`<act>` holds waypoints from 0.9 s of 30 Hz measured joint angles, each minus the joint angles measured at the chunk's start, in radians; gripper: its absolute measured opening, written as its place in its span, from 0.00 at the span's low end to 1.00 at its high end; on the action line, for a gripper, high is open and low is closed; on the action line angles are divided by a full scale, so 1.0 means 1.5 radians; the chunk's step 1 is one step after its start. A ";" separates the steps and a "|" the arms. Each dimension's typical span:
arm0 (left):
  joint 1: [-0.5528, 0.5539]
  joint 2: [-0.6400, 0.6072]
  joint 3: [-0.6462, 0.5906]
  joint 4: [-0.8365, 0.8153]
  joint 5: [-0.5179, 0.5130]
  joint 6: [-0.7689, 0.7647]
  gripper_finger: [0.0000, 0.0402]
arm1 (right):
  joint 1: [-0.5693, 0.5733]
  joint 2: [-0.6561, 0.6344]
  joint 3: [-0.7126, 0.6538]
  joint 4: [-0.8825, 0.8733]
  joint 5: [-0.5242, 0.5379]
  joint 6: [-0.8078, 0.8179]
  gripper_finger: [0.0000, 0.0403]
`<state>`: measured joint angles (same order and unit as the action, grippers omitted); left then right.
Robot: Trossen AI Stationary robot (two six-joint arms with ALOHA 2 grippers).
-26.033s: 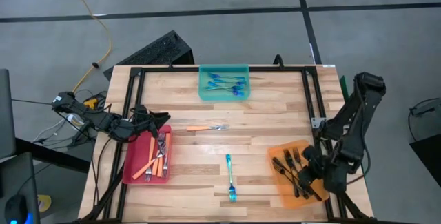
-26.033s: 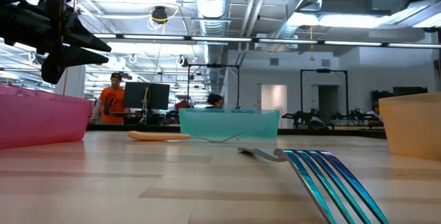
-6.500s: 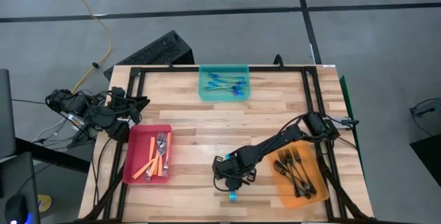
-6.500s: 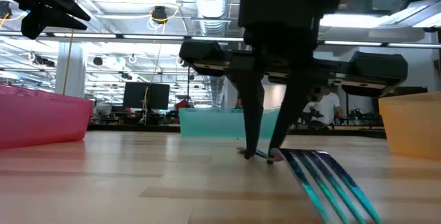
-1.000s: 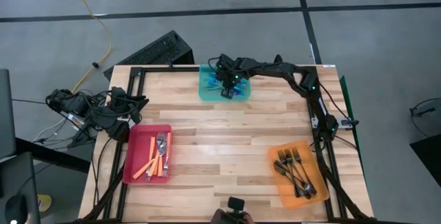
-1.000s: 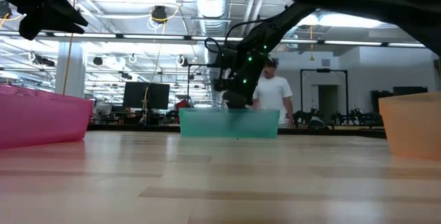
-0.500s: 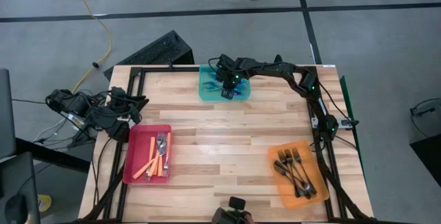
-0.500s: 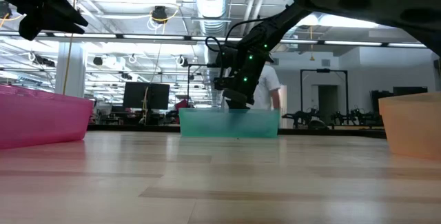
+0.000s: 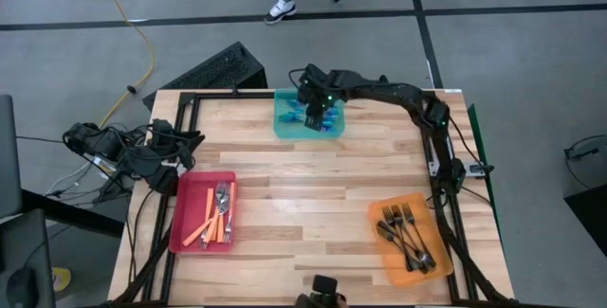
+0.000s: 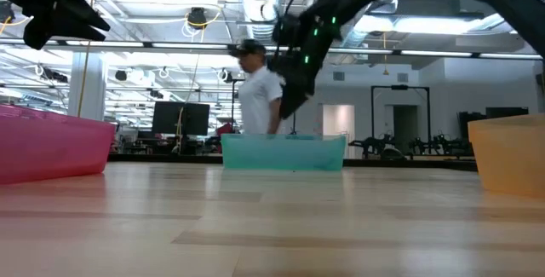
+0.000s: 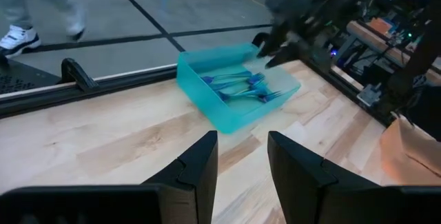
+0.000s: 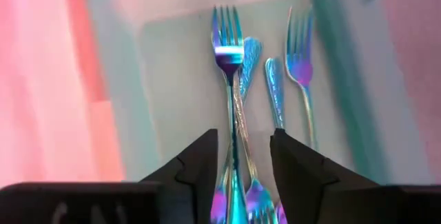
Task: Sort silverware by color (type)
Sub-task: Return to Home Position
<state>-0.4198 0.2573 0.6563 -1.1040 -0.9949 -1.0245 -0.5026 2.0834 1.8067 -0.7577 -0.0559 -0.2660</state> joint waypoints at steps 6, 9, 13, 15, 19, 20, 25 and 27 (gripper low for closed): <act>0.000 0.000 0.000 -0.002 0.056 -0.005 0.28 | 0.035 -0.103 0.039 -0.072 -0.001 0.014 0.38; 0.000 0.000 0.000 -0.003 0.122 0.001 0.28 | 0.067 -0.181 0.039 -0.095 -0.002 -0.006 0.38; 0.000 0.000 0.000 -0.003 0.187 -0.025 0.28 | 0.116 -0.300 0.039 -0.126 -0.002 -0.020 0.38; 0.000 0.000 0.000 -0.004 0.190 -0.026 0.28 | 0.141 -0.358 0.039 -0.153 -0.002 -0.021 0.38; 0.000 0.000 0.000 -0.003 0.181 -0.037 0.28 | 0.191 -0.462 0.039 -0.205 -0.002 -0.020 0.38; 0.000 0.000 0.000 -0.003 0.175 -0.044 0.28 | 0.202 -0.486 0.038 -0.223 -0.002 -0.020 0.38; 0.000 0.000 0.000 0.067 0.130 0.048 0.28 | 0.255 -0.618 -0.060 -0.205 -0.002 0.037 0.38; 0.000 -0.001 0.000 0.135 0.088 0.115 0.28 | 0.272 -0.677 -0.140 -0.153 -0.002 0.053 0.38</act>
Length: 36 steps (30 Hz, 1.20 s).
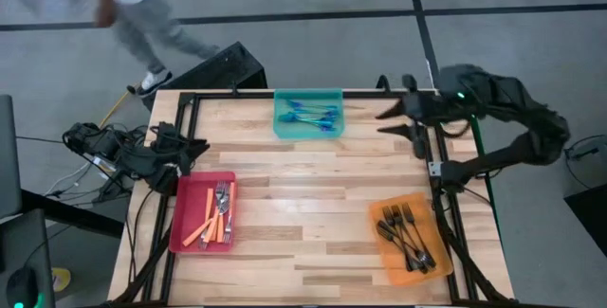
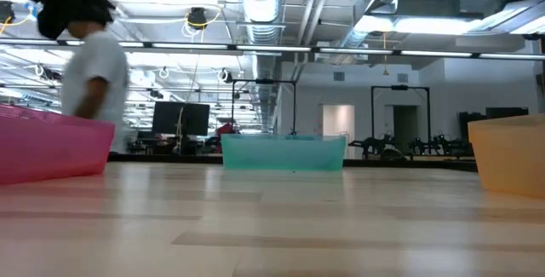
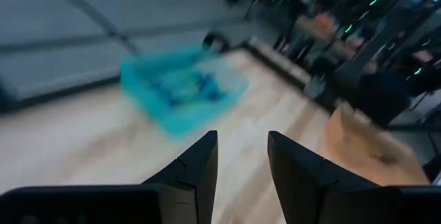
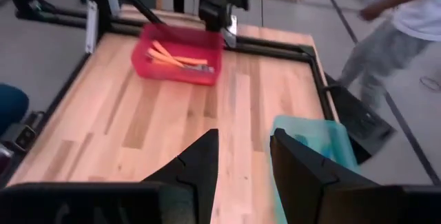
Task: Sort silverware by color (type)
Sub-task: Return to Home Position
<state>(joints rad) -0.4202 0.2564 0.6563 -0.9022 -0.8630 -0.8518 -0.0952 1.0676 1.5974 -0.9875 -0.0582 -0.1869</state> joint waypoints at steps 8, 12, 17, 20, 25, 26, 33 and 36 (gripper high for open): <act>0.000 -0.007 0.000 0.147 0.009 0.191 0.28 | -0.002 -0.235 -0.412 0.324 0.006 0.073 0.38; 0.000 -0.022 -0.005 0.144 0.013 0.207 0.28 | -0.020 -0.315 -0.558 0.451 0.005 0.135 0.38; 0.000 -0.102 -0.069 0.203 0.045 0.224 0.28 | -0.028 -0.399 -0.670 0.519 0.005 0.218 0.38; -0.001 -0.161 -0.148 0.313 0.116 0.267 0.28 | -0.018 -0.445 -0.717 0.542 0.005 0.247 0.38; -0.001 -0.164 -0.250 0.469 0.248 0.271 0.28 | -0.005 -0.514 -0.775 0.575 0.005 0.292 0.38; -0.002 -0.160 -0.268 0.511 0.269 0.262 0.28 | -0.003 -0.528 -0.786 0.581 0.006 0.301 0.38; -0.002 -0.169 -0.383 0.691 0.433 0.254 0.28 | 0.003 -0.621 -0.871 0.590 0.020 0.335 0.38; -0.001 -0.168 -0.426 0.738 0.426 0.274 0.28 | 0.003 -0.652 -0.914 0.627 0.026 0.349 0.38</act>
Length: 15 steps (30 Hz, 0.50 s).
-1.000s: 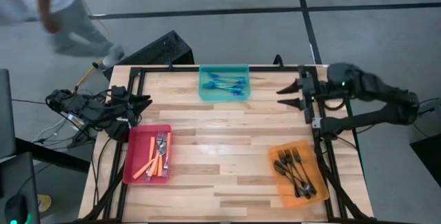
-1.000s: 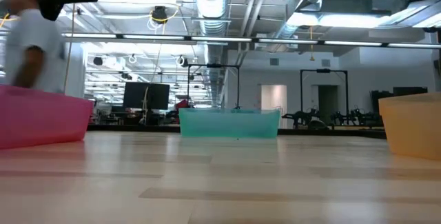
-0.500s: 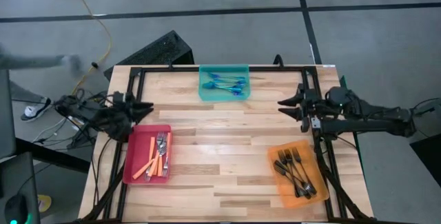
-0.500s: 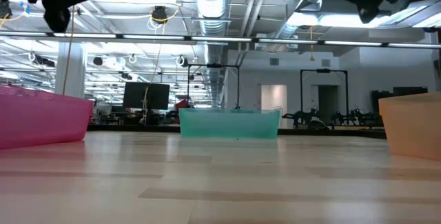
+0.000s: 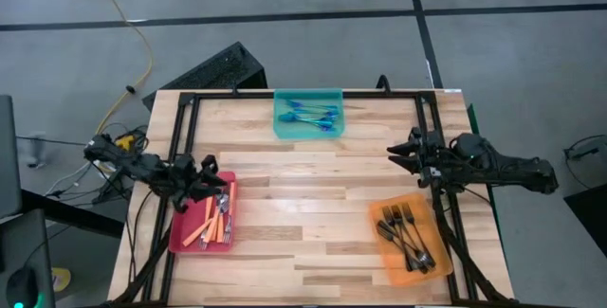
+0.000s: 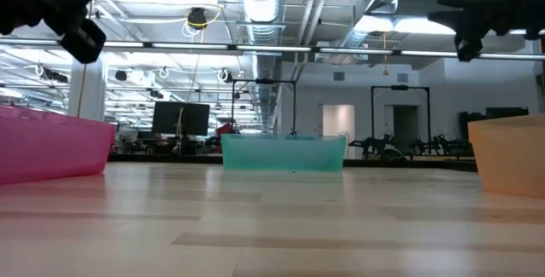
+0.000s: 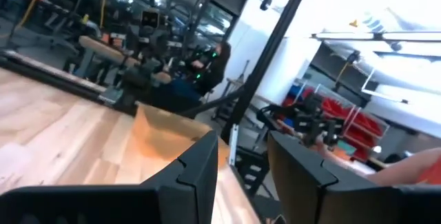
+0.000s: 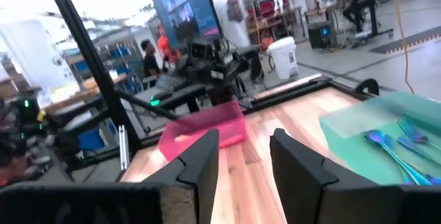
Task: Sort silverware by color (type)
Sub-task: Return to Home Position
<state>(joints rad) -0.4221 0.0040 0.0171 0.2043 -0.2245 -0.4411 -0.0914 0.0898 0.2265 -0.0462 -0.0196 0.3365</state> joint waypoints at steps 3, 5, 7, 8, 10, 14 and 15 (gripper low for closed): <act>0.000 0.002 -0.004 -0.018 -0.011 0.001 0.28 | 0.000 -0.022 -0.044 0.035 0.000 0.004 0.38; 0.000 0.004 -0.004 -0.031 -0.021 0.004 0.28 | 0.000 -0.035 -0.076 0.044 0.000 0.005 0.38; 0.000 0.002 -0.004 -0.019 -0.022 0.021 0.28 | 0.000 -0.041 -0.113 0.075 0.001 0.005 0.38; -0.001 0.002 -0.004 -0.013 -0.020 0.029 0.28 | 0.000 -0.046 -0.135 0.093 0.002 0.005 0.38; -0.001 0.003 -0.005 -0.018 -0.018 0.043 0.28 | 0.000 -0.048 -0.144 0.085 0.009 0.010 0.38; -0.001 0.003 -0.005 -0.019 -0.020 0.062 0.28 | 0.000 -0.038 -0.145 0.055 0.031 0.015 0.38; -0.001 0.003 -0.005 -0.021 -0.027 0.068 0.28 | -0.001 -0.036 -0.145 0.055 0.031 0.013 0.38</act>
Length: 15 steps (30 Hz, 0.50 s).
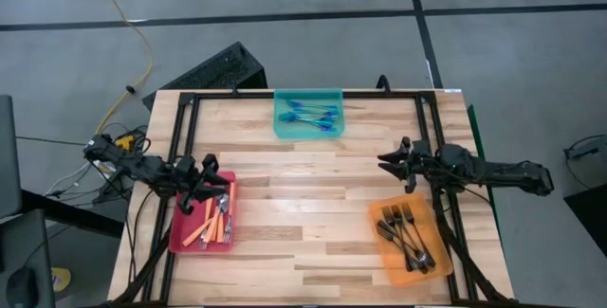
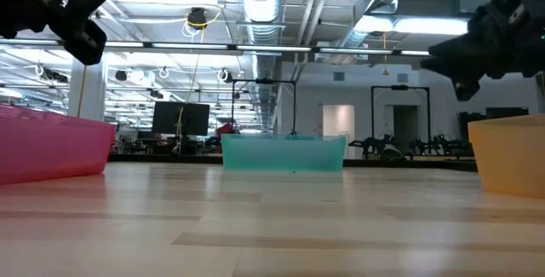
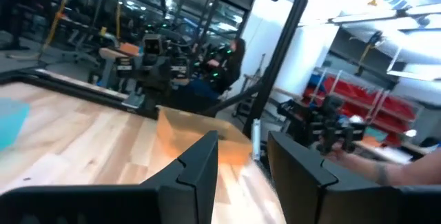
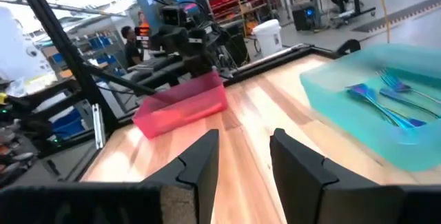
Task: Sort silverware by color (type)
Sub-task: Return to Home Position
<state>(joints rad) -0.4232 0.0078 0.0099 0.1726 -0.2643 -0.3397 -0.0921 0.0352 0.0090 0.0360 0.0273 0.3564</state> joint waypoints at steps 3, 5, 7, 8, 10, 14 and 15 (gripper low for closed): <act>0.000 0.000 0.000 -0.007 -0.012 0.020 0.28 | 0.000 0.008 0.000 -0.005 0.000 -0.009 0.38; 0.000 0.000 0.000 -0.007 -0.033 0.026 0.28 | 0.000 0.015 0.000 -0.006 -0.001 -0.009 0.38; 0.000 0.000 0.000 -0.007 -0.047 0.020 0.28 | 0.000 0.022 0.000 -0.007 -0.001 -0.009 0.38; 0.000 0.000 -0.001 -0.007 -0.055 0.012 0.28 | 0.000 0.024 0.000 -0.008 -0.001 -0.009 0.38; 0.000 0.000 -0.001 -0.016 -0.059 0.001 0.28 | 0.000 0.025 0.000 -0.009 -0.001 -0.009 0.38; 0.000 0.000 -0.001 -0.054 -0.060 -0.006 0.28 | 0.000 0.025 -0.001 -0.011 -0.001 -0.010 0.38; 0.000 0.000 -0.001 -0.064 -0.060 -0.006 0.28 | 0.000 0.025 -0.001 -0.011 -0.002 -0.010 0.38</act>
<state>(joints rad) -0.4230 0.0082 0.0085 0.0770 -0.3542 -0.3489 -0.0917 0.0727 0.0081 0.0196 0.0250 0.3419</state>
